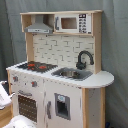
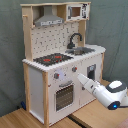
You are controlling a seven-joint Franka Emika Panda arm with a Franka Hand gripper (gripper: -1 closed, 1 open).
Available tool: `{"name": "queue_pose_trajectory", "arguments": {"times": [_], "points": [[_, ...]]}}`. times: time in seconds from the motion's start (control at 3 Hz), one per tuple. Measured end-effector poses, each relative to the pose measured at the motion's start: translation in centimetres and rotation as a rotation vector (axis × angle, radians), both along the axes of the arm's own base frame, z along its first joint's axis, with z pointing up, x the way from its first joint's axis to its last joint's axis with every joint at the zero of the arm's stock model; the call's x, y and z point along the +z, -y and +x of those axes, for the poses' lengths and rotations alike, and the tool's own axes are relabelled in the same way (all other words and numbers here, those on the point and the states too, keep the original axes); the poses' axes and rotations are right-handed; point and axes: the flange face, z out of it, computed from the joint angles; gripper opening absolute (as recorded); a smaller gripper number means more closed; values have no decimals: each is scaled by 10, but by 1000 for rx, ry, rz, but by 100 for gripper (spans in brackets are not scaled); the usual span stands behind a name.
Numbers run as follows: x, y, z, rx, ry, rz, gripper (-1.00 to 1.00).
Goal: Play with the kitchen
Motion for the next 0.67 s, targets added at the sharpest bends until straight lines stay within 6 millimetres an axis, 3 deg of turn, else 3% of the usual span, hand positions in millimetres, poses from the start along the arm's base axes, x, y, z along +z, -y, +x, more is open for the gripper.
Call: {"name": "queue_pose_trajectory", "arguments": {"times": [0.67], "points": [[3, -18, -10, 13, -57, -223, 100]]}}
